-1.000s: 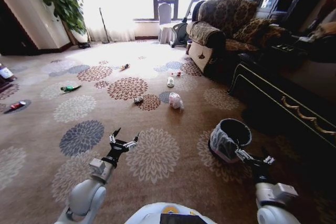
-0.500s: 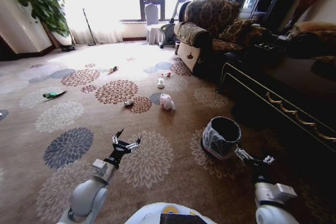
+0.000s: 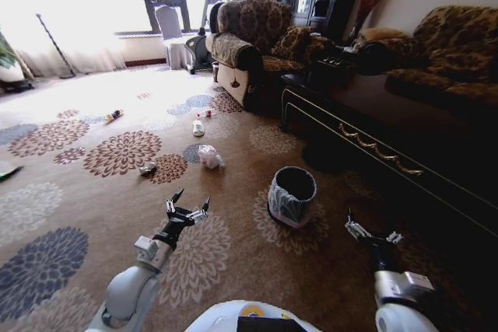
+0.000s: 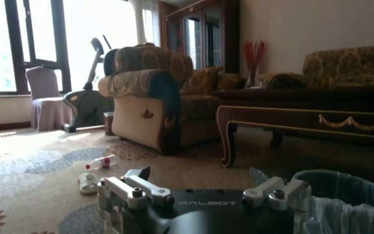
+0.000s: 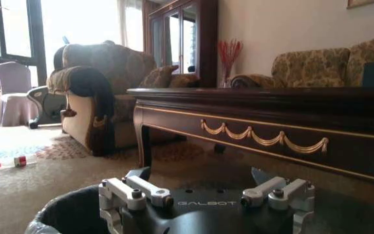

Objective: Pick up the trash from the ground and place it into the trash bin.

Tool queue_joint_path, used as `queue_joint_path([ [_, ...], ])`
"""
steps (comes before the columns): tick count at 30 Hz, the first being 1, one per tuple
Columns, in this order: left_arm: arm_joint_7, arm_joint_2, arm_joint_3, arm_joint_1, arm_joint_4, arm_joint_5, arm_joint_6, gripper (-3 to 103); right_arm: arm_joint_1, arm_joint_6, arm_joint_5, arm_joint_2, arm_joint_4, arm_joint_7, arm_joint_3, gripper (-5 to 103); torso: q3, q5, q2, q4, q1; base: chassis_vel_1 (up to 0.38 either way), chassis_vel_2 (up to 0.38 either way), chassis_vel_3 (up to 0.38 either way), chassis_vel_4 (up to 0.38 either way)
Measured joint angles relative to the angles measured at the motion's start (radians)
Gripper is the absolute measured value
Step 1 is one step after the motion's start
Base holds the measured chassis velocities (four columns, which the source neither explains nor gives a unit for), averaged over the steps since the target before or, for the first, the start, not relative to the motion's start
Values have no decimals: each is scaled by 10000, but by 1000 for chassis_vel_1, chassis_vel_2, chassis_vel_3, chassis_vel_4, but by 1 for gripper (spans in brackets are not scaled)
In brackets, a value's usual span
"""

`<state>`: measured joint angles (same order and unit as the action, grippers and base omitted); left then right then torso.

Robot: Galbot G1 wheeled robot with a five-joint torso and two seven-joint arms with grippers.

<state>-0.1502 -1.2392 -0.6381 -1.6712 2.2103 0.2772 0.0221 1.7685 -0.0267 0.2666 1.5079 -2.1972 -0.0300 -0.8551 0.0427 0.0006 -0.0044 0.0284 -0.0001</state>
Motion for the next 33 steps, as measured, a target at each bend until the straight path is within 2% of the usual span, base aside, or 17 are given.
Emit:
queue_joint_path([
  [11,86,-213,-45,21,-168,-9,-15,100,-92,48,-92,-97,268,-160,125,100,0,0,0,1,0,-69,55,64,-66],
  [19,280,-422,-94,76,-330,-117,31,100,-501,348,37,-554,714,-164,236,100,0,1,0,1,0,-59,80,71,-77],
  [21,389,-510,-131,238,-336,-379,174,100,-1074,773,442,-1133,1146,-139,298,100,1,3,0,0,0,-64,60,55,-59],
  [22,389,-510,-131,238,-336,-379,174,100,-1074,773,442,-1133,1146,-139,298,100,1,3,0,0,0,-65,43,50,-59],
  [25,620,-521,-50,368,-85,-633,547,100,-2082,1547,1218,-2218,1724,-81,593,100,1,3,0,-1,1,0,0,0,0],
  [26,620,-521,-50,368,-85,-633,547,100,-2082,1547,1218,-2218,1724,-81,593,100,1,3,0,-1,1,0,0,0,0],
  [27,733,-510,10,378,16,-698,689,100,-2613,1923,1661,-2764,2016,-52,878,100,0,4,0,0,1,0,0,0,0],
  [29,852,-461,55,370,56,-744,753,100,-3341,2407,2330,-3411,2488,71,1415,100,0,-1,0,0,0,0,0,0,0],
  [30,852,-461,55,370,56,-744,753,100,-3341,2407,2330,-3411,2488,71,1415,100,0,-1,0,0,0,0,0,0,0],
  [33,903,-262,88,507,-47,-722,794,100,-4848,2933,3050,-4200,3728,461,2461,100,2,7,0,16,1,0,0,0,0],
])
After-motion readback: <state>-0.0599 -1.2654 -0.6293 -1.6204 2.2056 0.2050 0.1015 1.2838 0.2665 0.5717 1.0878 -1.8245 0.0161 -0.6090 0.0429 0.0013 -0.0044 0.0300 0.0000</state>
